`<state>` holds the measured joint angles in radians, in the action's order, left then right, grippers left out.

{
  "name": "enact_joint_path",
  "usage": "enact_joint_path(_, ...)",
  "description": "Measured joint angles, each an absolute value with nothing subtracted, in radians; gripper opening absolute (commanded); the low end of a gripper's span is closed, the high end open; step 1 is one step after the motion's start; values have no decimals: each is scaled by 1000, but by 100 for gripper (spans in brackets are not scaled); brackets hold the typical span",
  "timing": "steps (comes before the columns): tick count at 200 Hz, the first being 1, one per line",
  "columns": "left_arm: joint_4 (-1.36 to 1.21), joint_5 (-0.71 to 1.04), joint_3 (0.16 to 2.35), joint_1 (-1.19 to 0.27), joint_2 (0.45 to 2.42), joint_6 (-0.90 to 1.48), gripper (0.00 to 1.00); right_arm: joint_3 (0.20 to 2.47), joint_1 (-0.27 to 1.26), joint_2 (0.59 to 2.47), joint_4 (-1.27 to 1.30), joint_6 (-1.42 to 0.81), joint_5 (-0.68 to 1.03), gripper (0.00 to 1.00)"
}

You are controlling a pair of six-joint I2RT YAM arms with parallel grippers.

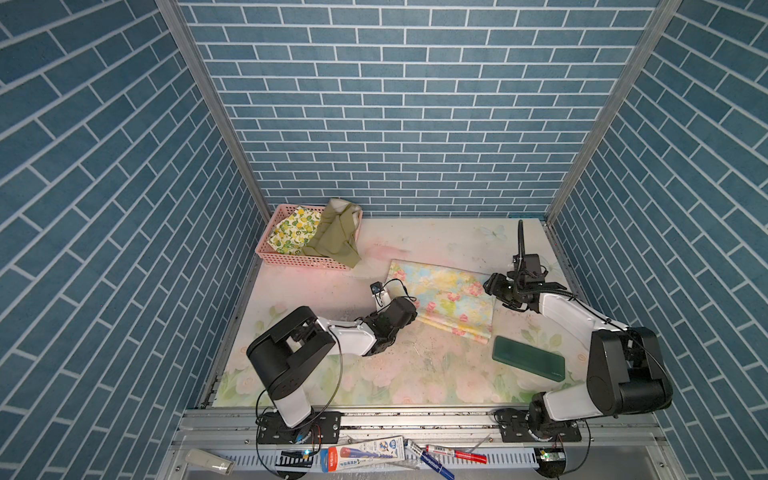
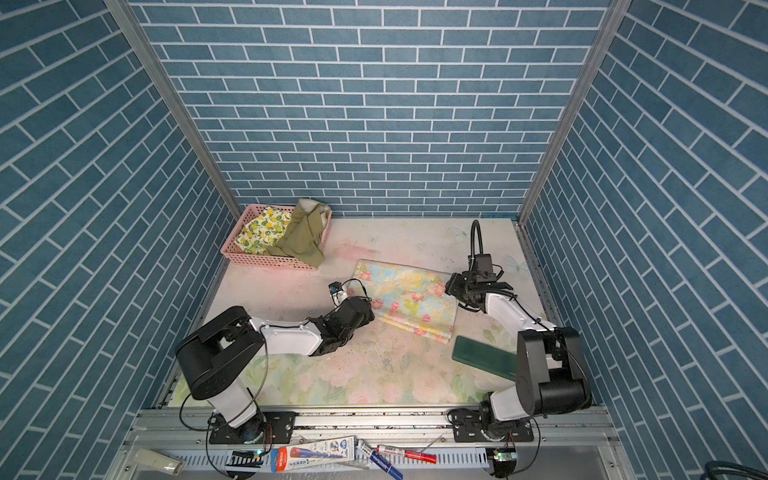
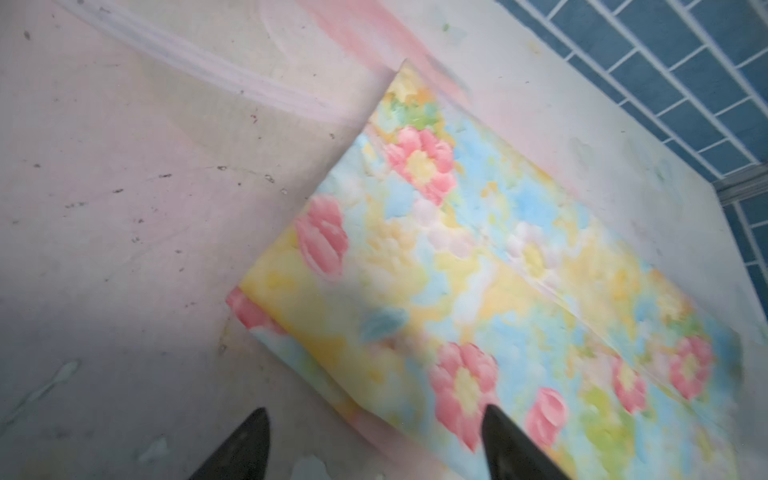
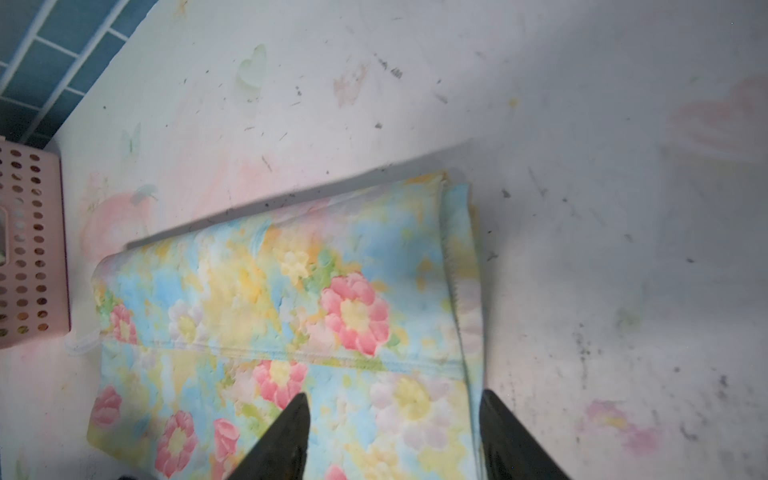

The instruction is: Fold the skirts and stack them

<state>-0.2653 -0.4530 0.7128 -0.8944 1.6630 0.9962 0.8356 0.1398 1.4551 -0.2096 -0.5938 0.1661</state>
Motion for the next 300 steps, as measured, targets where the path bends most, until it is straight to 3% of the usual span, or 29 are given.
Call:
enact_joint_path(42, -100, -427, 728, -891, 1537, 807, 95, 836, 104, 1475, -208, -584, 186, 65)
enact_joint_path(84, 20, -302, 802, -729, 1523, 626, 97, 828, 104, 1514, -200, -579, 197, 65)
enact_joint_path(170, -5, -25, 894, -560, 1748, 506, 94, 820, 104, 1592, -178, -579, 228, 63)
enact_joint_path(190, -37, 15, 920, -551, 1780, 498, 81, 818, 104, 1607, -177, -579, 231, 63)
enact_joint_path(209, -73, 54, 933, -545, 1808, 497, 41, 818, 104, 1619, -162, -576, 239, 59)
enact_joint_path(226, -95, 75, 934, -540, 1826, 502, 21, 818, 104, 1631, -138, -575, 256, 53)
enact_joint_path(254, -140, 79, 885, -540, 1808, 507, 12, 831, 107, 1662, -101, -568, 278, 47)
enact_joint_path(300, -189, 76, 737, -550, 1700, 535, 16, 919, 136, 1749, -81, -546, 300, 46)
